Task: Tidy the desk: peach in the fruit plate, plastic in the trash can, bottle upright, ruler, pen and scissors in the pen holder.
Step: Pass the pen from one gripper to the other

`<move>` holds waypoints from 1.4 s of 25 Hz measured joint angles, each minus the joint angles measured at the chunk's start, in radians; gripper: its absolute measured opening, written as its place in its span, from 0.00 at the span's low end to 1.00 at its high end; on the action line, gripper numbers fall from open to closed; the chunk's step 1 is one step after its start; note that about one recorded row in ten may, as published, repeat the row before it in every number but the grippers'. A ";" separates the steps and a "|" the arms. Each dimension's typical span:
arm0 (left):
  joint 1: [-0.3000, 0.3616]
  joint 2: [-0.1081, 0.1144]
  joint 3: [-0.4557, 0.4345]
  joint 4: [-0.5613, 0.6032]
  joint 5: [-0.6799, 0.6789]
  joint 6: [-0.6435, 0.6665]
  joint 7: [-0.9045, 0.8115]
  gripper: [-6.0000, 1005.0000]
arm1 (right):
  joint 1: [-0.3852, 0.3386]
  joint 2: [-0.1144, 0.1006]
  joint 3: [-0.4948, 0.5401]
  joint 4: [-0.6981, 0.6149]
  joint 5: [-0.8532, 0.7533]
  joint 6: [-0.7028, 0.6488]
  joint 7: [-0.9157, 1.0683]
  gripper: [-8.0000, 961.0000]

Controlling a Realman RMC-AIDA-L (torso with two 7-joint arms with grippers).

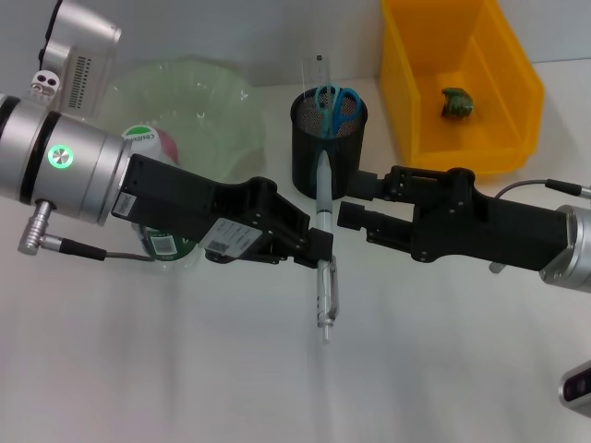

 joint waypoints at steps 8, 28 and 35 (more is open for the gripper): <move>-0.005 0.000 0.000 0.000 0.000 -0.004 -0.015 0.14 | 0.007 0.000 -0.006 0.009 0.000 0.009 0.001 0.49; -0.029 0.000 0.001 -0.037 -0.001 -0.002 -0.018 0.14 | 0.011 0.005 -0.014 0.015 0.001 0.026 -0.026 0.49; -0.030 0.001 -0.002 -0.033 -0.004 -0.001 -0.018 0.14 | 0.017 0.008 -0.023 0.020 0.001 0.034 -0.026 0.48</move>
